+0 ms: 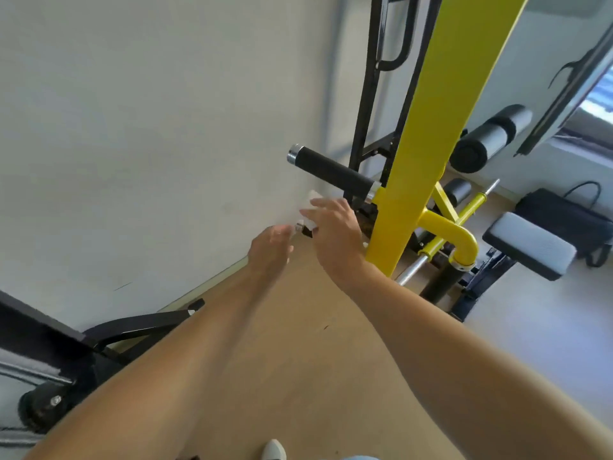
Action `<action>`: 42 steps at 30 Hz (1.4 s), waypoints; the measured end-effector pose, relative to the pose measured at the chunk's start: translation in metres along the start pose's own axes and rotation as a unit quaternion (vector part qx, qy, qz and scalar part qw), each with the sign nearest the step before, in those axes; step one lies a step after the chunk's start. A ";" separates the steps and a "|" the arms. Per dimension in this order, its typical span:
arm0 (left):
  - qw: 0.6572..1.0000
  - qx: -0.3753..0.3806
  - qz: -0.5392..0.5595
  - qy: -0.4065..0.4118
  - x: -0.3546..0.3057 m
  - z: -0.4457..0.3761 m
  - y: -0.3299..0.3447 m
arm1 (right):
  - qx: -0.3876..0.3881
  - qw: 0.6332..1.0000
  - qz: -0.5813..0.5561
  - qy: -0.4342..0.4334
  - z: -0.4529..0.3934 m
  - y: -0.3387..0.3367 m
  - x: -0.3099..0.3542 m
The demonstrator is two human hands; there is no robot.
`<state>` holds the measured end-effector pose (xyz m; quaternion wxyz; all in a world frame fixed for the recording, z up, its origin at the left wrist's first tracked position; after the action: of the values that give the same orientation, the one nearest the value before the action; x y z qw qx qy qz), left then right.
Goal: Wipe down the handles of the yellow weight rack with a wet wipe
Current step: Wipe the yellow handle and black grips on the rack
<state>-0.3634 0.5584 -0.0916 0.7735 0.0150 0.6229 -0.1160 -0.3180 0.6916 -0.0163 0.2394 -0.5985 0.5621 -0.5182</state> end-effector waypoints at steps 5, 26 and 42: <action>0.996 0.081 0.003 0.034 -0.004 -0.023 0.014 | 0.139 0.975 0.155 -0.077 0.044 0.040 0.005; 0.960 0.194 -0.104 0.171 -0.008 -0.044 0.035 | 0.121 0.947 0.292 -0.055 0.015 0.030 0.018; 0.976 0.184 -0.040 0.113 -0.004 -0.048 0.023 | 0.161 0.940 0.302 -0.011 0.005 0.044 0.018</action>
<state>-0.4055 0.5896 -0.1012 0.6766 0.1449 0.6746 -0.2572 -0.3349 0.6621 -0.0495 0.4835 -0.3602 0.6228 -0.4986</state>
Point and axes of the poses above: each hand's wrist, its own z-axis away from the middle knuckle, its own y-axis out of the palm, x = y × z, the point moved 9 cm from there along -z, towards the middle knuckle, and after that the axes turned 10 degrees about z, right-handed, at the moved point
